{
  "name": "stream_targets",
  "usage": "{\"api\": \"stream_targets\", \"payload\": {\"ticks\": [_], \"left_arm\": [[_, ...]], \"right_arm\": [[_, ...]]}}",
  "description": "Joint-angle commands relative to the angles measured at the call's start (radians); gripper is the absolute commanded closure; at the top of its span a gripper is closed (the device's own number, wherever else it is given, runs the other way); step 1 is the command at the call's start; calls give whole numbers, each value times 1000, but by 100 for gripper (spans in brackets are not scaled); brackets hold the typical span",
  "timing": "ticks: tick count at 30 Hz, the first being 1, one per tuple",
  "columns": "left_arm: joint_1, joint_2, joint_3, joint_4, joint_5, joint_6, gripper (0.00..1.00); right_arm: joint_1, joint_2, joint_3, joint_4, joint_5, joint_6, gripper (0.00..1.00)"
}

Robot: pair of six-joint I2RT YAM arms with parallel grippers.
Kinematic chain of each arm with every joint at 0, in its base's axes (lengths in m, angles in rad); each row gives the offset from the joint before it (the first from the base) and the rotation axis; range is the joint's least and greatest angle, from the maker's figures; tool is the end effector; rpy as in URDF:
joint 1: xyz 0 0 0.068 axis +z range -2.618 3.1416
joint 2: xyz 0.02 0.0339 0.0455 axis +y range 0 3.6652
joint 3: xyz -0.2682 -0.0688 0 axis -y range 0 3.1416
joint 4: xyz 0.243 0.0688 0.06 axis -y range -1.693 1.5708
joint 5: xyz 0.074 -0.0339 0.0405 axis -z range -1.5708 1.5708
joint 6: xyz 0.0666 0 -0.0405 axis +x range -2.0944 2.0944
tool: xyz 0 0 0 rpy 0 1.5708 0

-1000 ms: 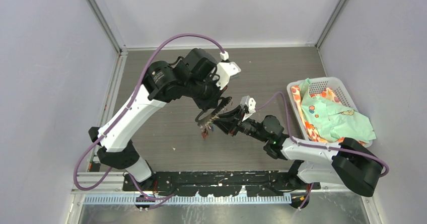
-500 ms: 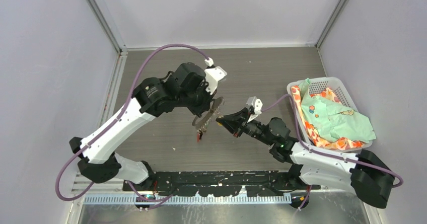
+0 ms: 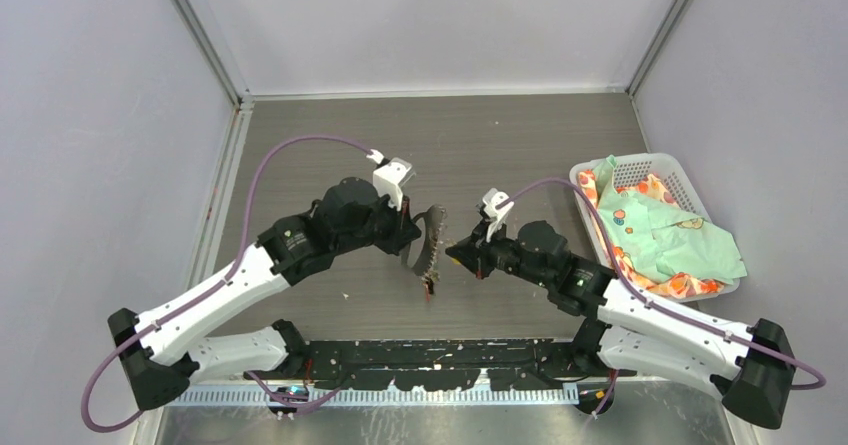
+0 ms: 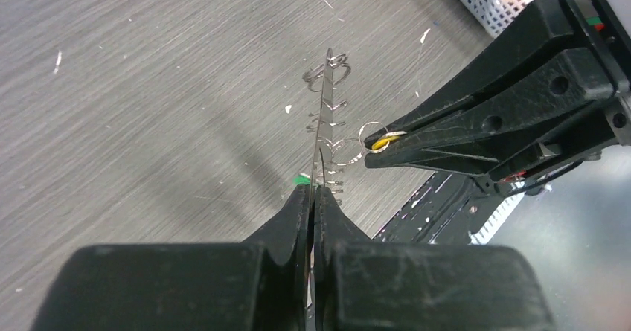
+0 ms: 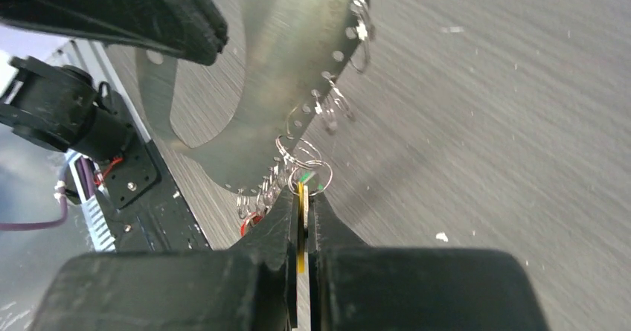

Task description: Remove the keys from the keyring

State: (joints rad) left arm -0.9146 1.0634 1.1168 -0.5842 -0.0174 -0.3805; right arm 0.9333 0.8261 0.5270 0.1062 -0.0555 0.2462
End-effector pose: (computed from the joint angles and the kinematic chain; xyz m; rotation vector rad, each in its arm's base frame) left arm 0.1537 -0.1977 0.3496 0.5685 2.1195 -0.7427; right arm 0.1315 0.1838 0.2695 -0.6640 1.7304 0.8915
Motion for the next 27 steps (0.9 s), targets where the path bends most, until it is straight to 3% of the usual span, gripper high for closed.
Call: {"api": "stream_targets", "payload": {"ticks": [1,7,16,22,27], "left_arm": [[37,-75,-129,169,-65,-88,100],[67,-128,-321,303,-34,-175,100],[72,-190,-488,476,2,-249,100],[72,-321,-435,445,-5,-121,100],[71,-394,-380,481,121,60,100]], "right_arm": [[1,47,143,-227,96,47,99],[1,98,258,-400,177,25,99],[4,133,410,-551,52,-25,99],[3,101,461,-584,-18,-56,99],[3,78,513,-549,-51,-55,99]]}}
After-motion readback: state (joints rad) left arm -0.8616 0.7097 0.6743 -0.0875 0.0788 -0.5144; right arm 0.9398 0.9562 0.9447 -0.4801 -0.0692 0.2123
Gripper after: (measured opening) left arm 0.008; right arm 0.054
